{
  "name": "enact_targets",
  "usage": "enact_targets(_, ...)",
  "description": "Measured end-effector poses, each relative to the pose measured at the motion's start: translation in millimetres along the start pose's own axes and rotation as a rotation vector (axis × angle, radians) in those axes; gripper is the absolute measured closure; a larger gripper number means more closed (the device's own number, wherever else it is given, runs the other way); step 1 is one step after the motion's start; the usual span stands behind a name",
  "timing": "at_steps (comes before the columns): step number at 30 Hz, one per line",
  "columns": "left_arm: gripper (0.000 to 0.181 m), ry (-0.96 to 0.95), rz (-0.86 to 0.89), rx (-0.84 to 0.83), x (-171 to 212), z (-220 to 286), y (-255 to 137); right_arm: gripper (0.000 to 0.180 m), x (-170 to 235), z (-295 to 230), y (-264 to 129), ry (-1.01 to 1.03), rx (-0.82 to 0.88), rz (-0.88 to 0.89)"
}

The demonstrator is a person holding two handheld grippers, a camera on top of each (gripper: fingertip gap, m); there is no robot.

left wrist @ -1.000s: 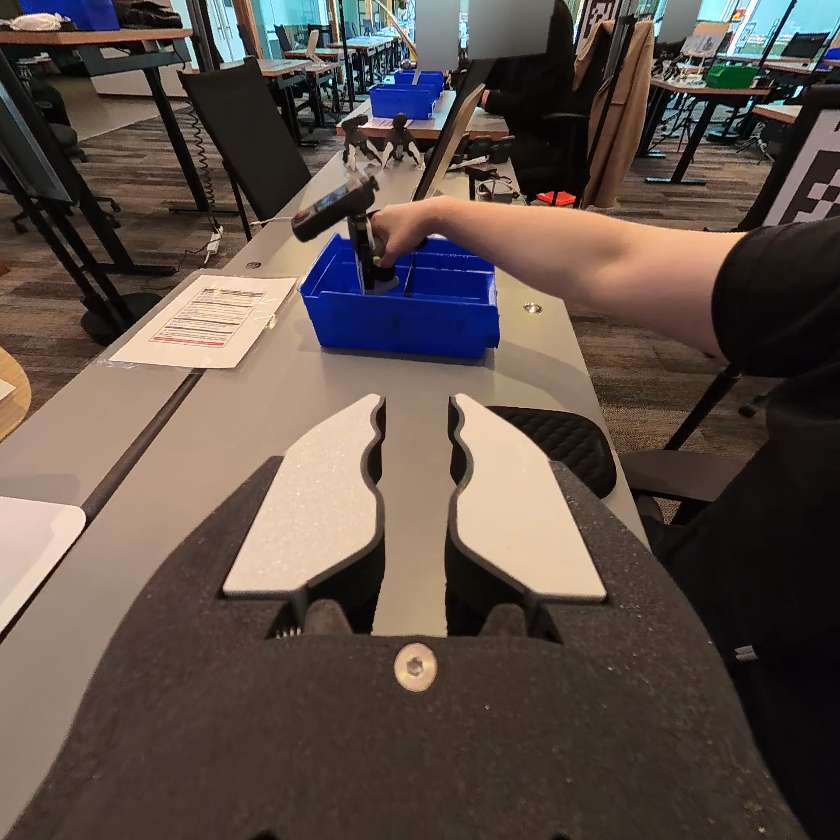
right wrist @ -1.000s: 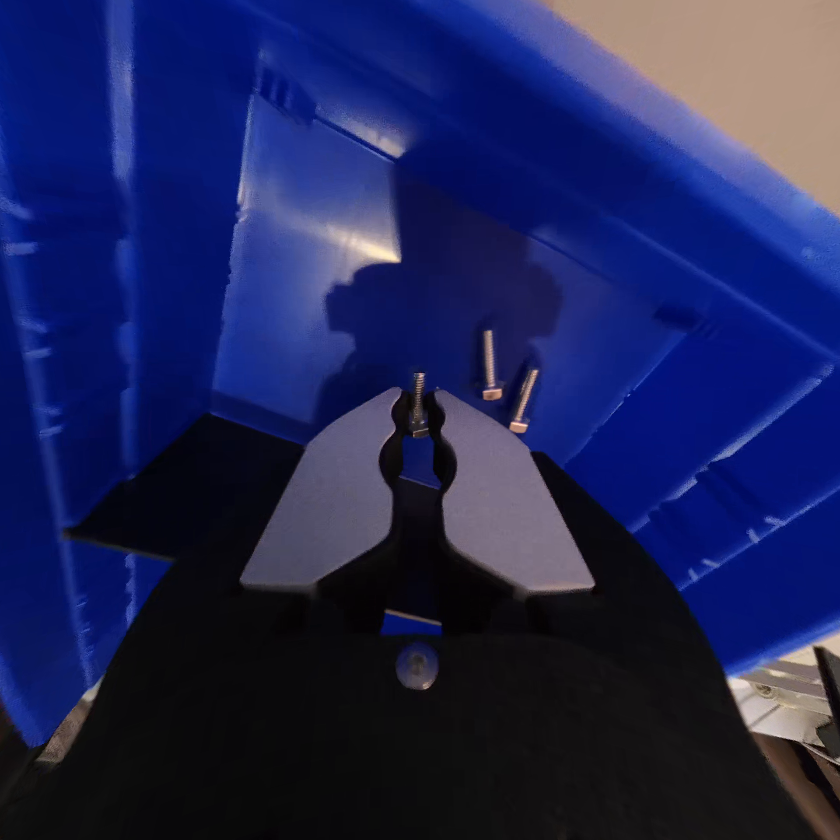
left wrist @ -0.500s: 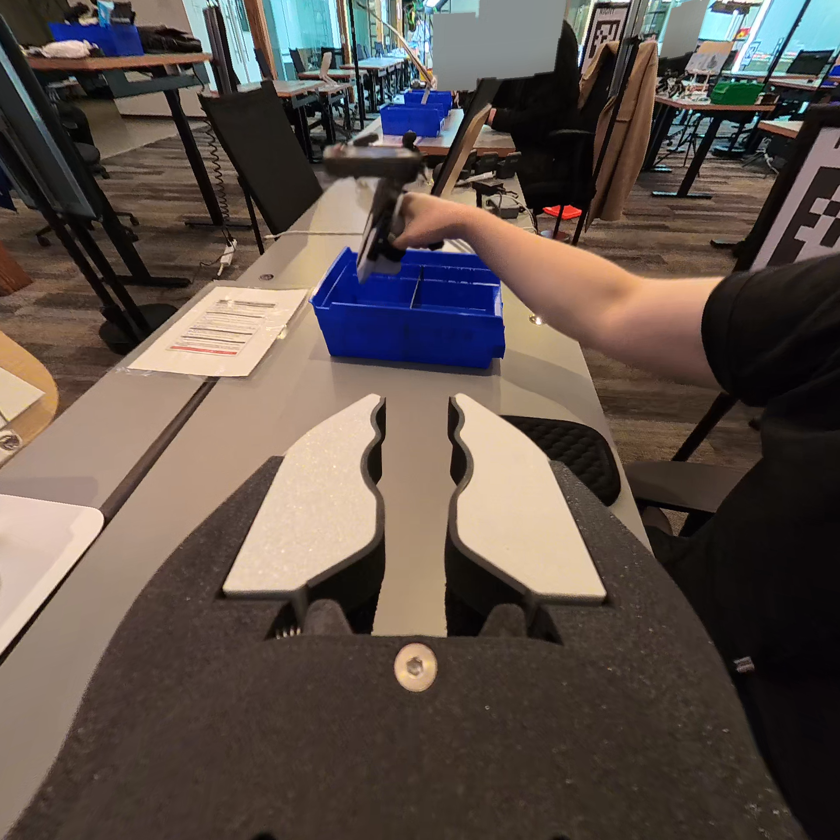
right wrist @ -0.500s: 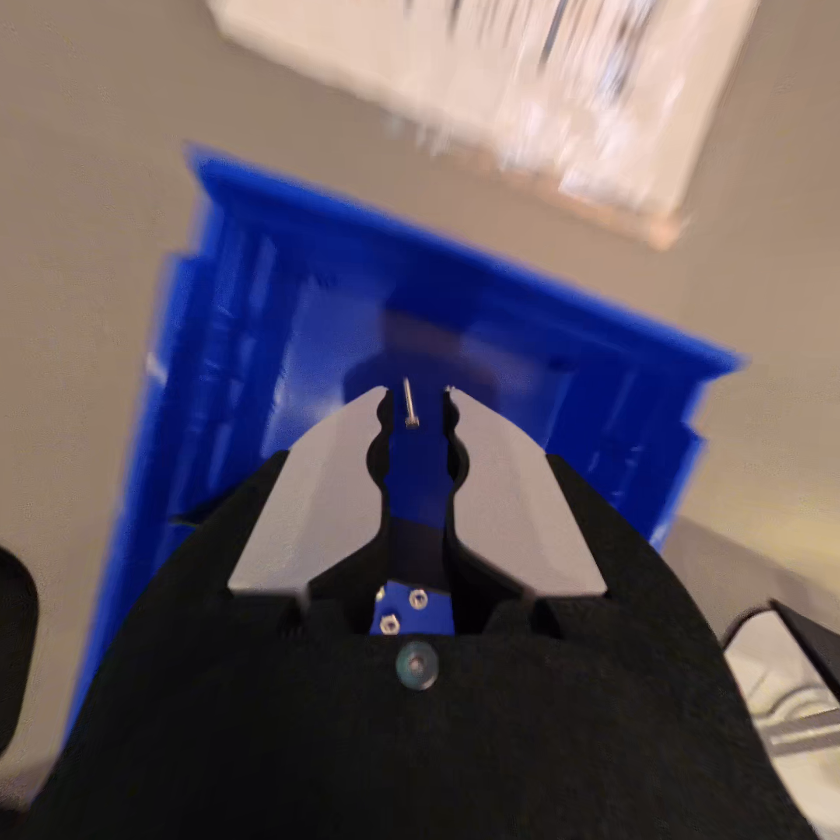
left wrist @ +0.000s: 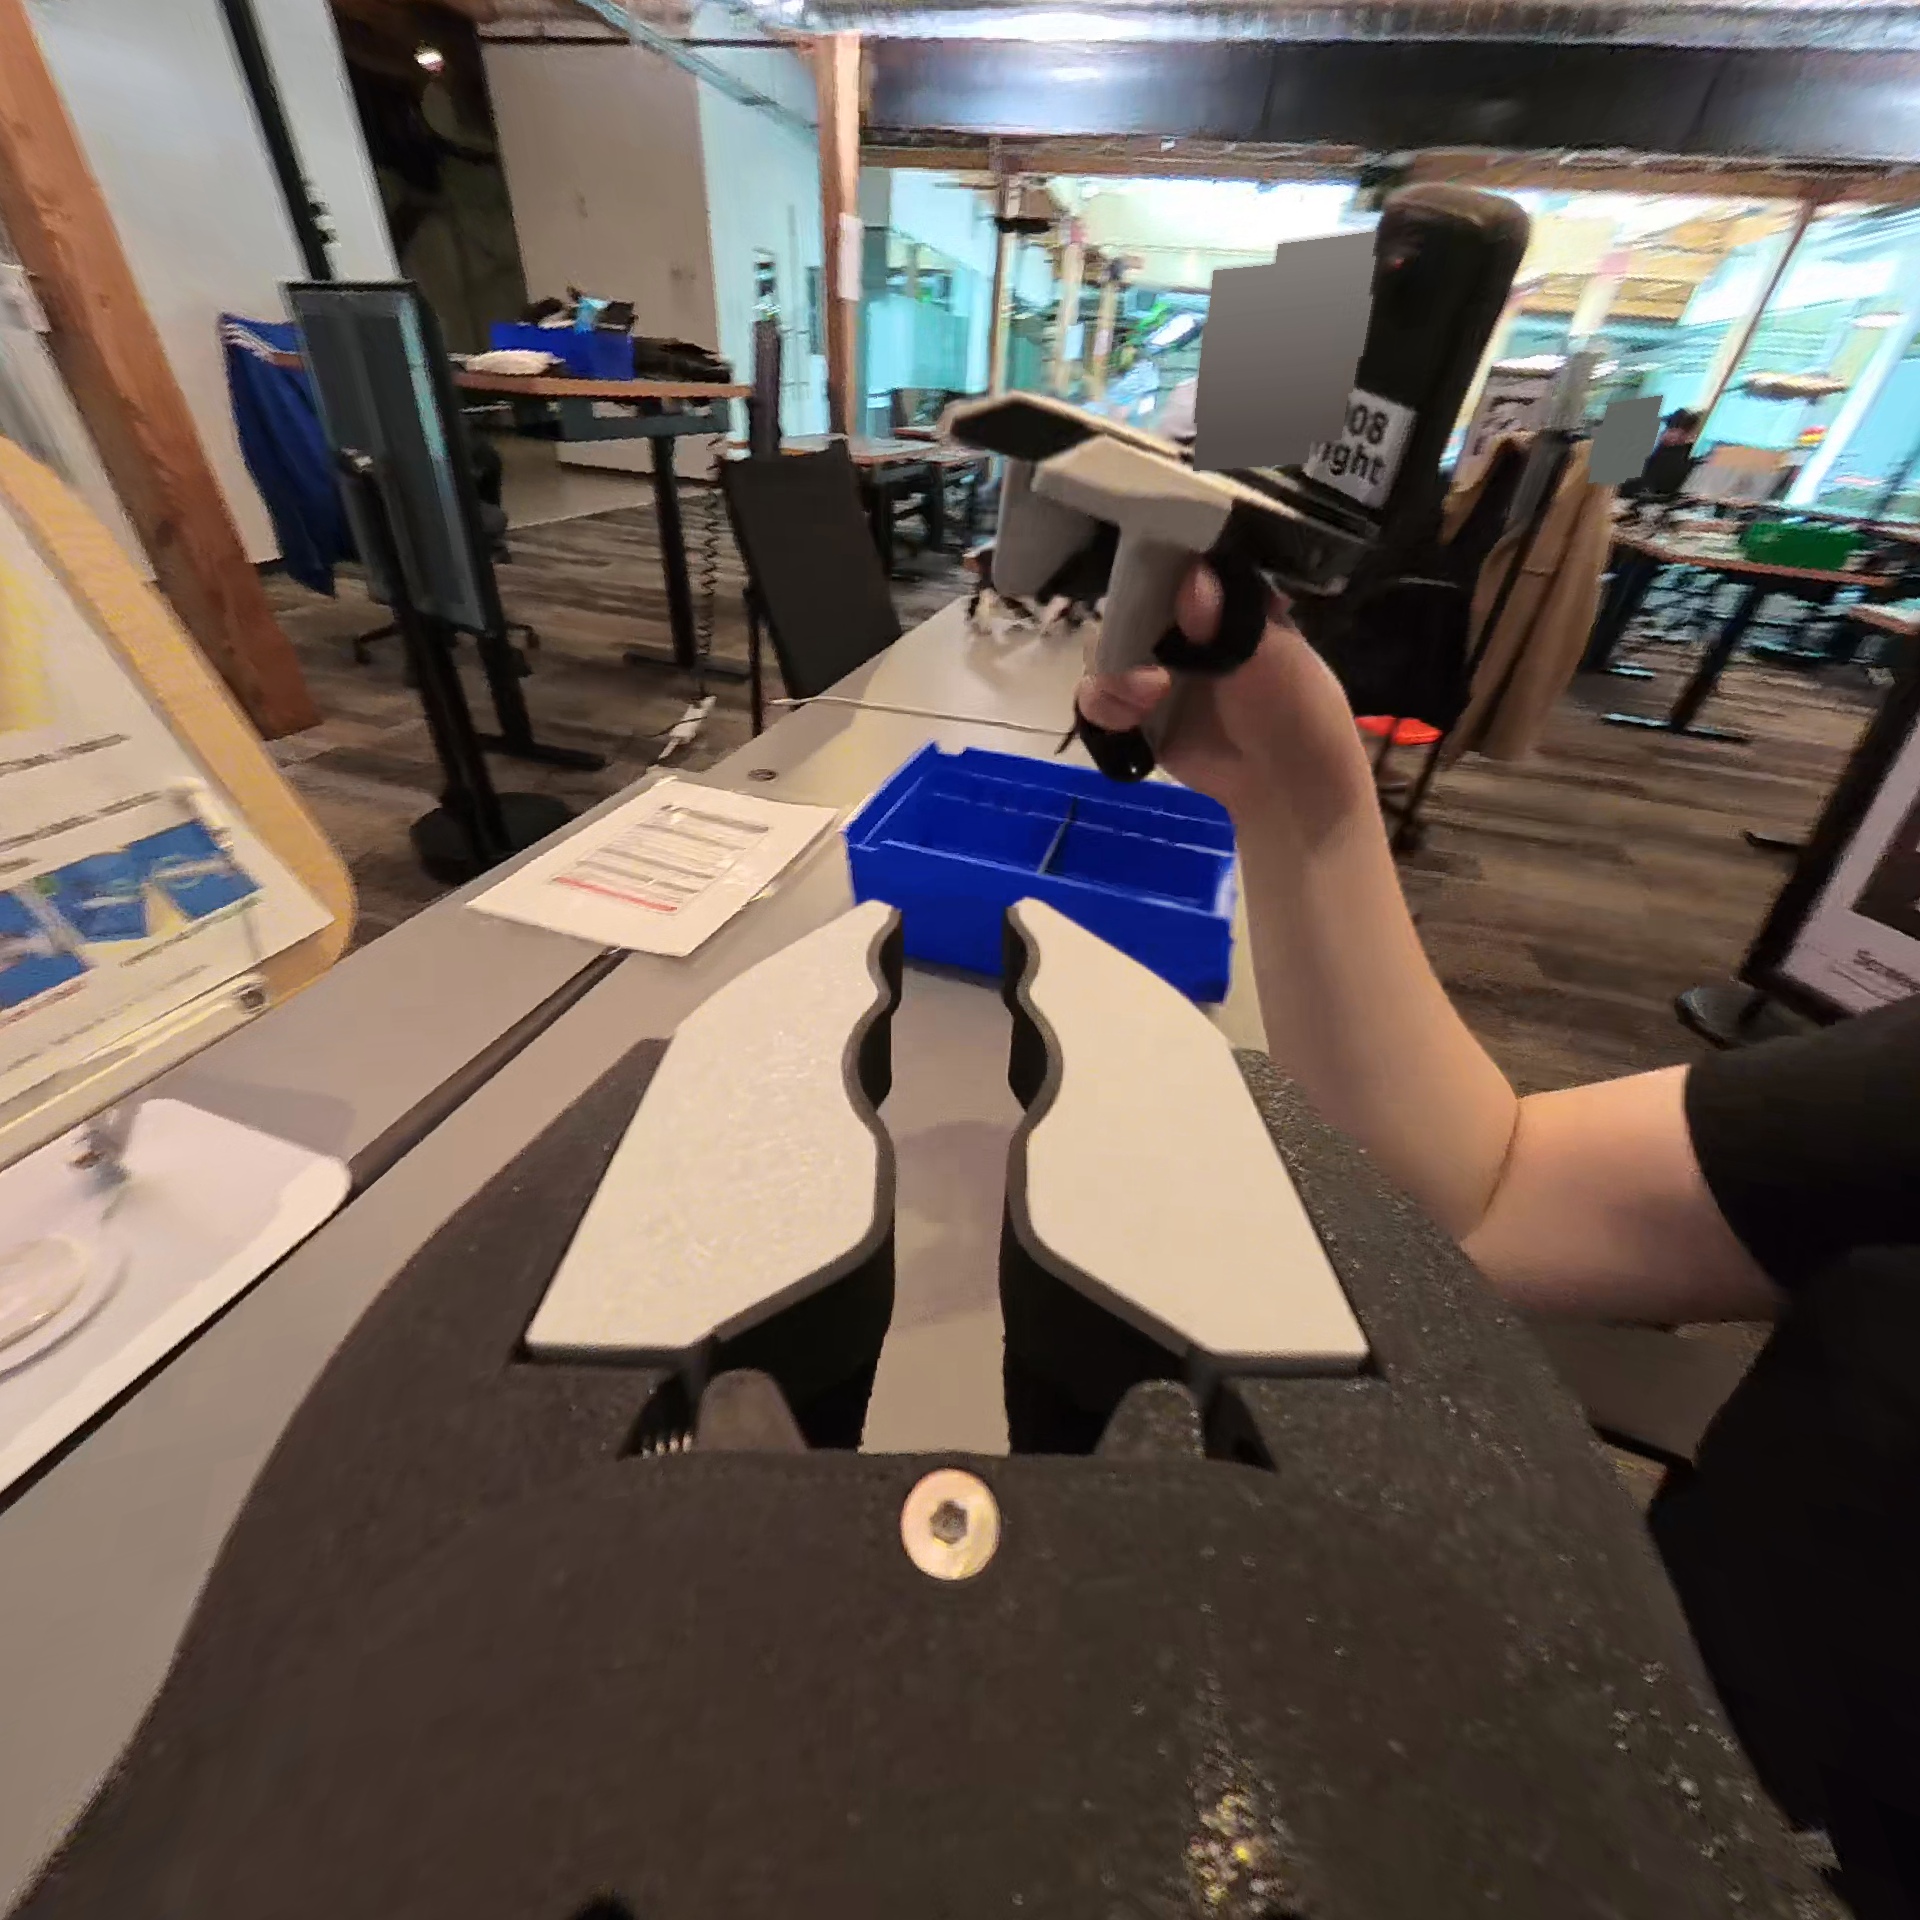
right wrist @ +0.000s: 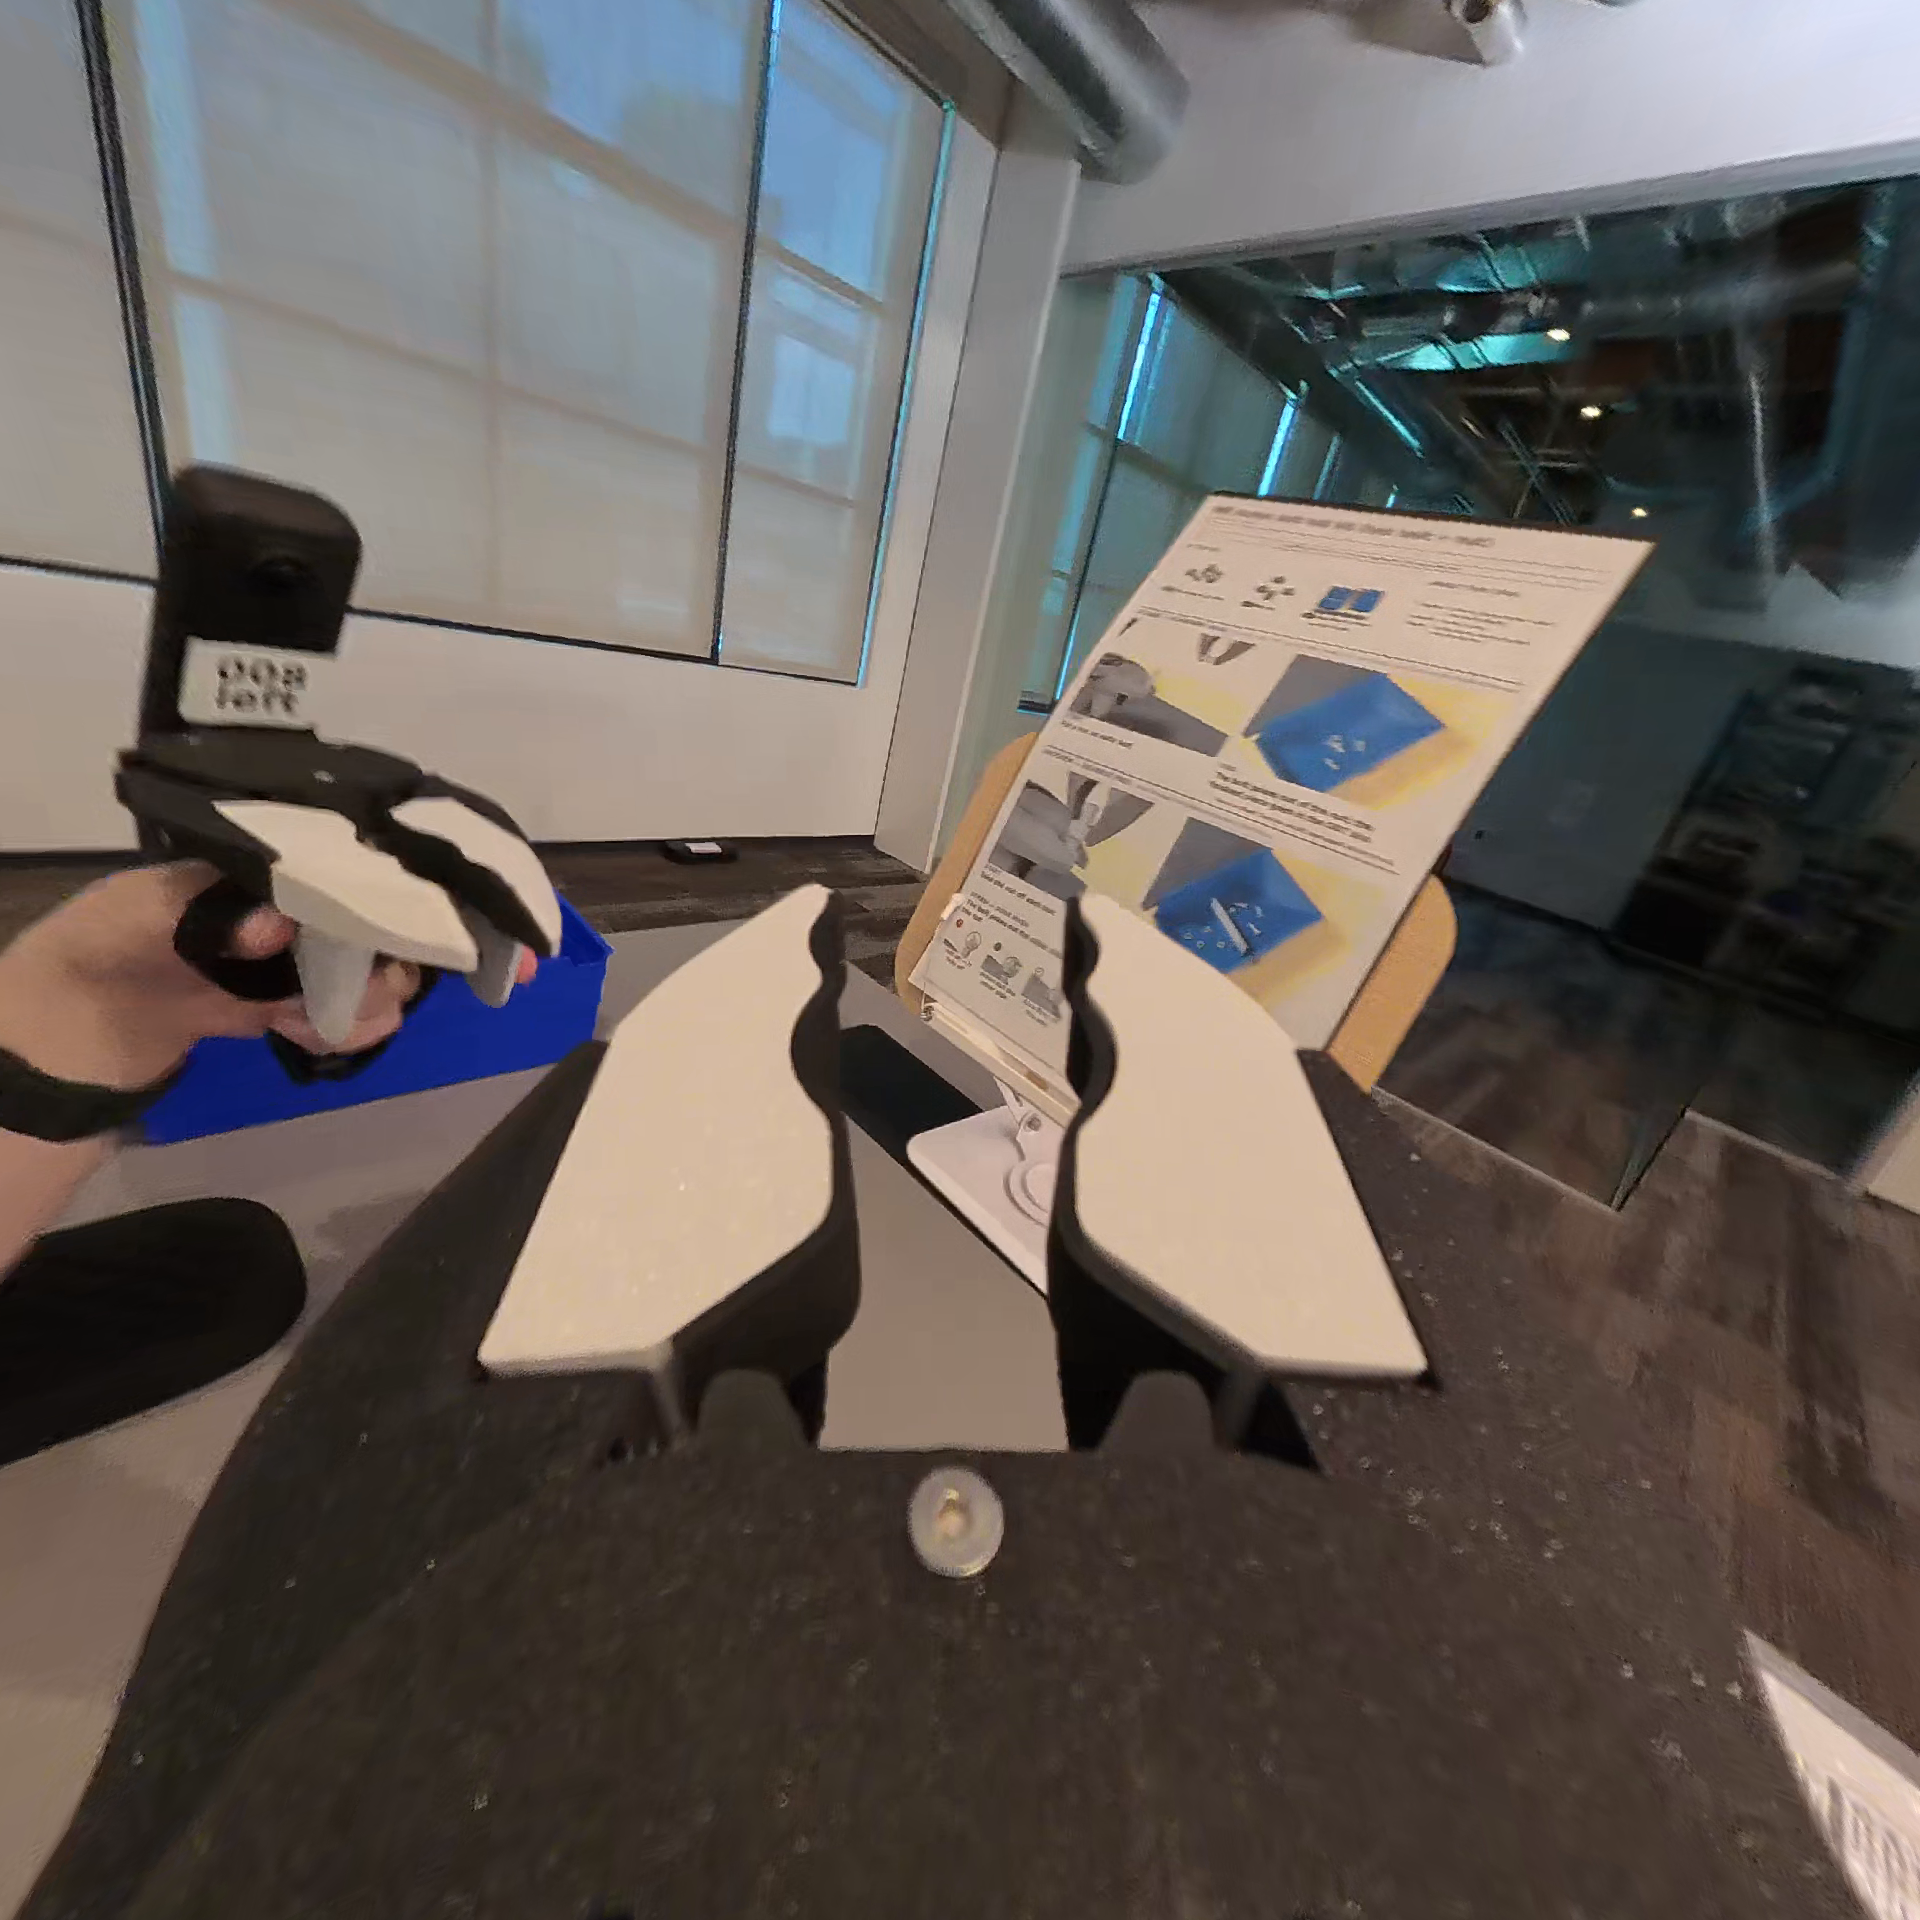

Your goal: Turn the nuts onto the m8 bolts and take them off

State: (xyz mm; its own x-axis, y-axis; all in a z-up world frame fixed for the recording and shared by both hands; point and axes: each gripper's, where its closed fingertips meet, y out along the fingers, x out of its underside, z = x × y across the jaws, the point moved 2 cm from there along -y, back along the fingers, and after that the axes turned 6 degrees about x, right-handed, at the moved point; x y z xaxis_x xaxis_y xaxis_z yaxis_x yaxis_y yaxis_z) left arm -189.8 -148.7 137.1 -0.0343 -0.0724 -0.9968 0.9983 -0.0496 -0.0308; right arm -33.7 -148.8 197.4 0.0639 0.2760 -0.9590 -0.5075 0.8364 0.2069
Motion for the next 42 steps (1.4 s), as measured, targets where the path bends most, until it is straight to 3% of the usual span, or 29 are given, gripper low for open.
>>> enact_targets(5, 0.161, 0.018, -0.082, -0.197, 4, 2, -65, 0.147, 26, -8, 30, 0.040, -0.083, -0.027)
enact_targets(11, 0.160, -0.043, -0.271, -0.657, 34, -21, -244, 0.148, 52, -1, 39, 0.082, -0.078, -0.112)
enact_targets(15, 0.160, -0.259, -0.301, -0.738, 68, -28, -335, 0.150, 51, -13, 40, 0.102, -0.114, -0.110)
enact_targets(19, 0.163, -0.338, -0.369, -0.798, 119, -40, -384, 0.152, 42, -38, 43, 0.122, -0.169, -0.114)
enact_targets(22, 0.162, -0.441, -0.457, -0.854, 158, -69, -399, 0.152, 37, -55, 49, 0.101, -0.166, -0.146)
enact_targets(28, 0.161, -0.630, -0.576, -0.938, 212, -134, -393, 0.152, 39, -85, 60, 0.028, -0.142, -0.197)
enact_targets(42, 0.154, -0.844, -0.804, -0.907, 266, -177, -382, 0.153, 62, -95, 66, 0.076, -0.204, -0.293)
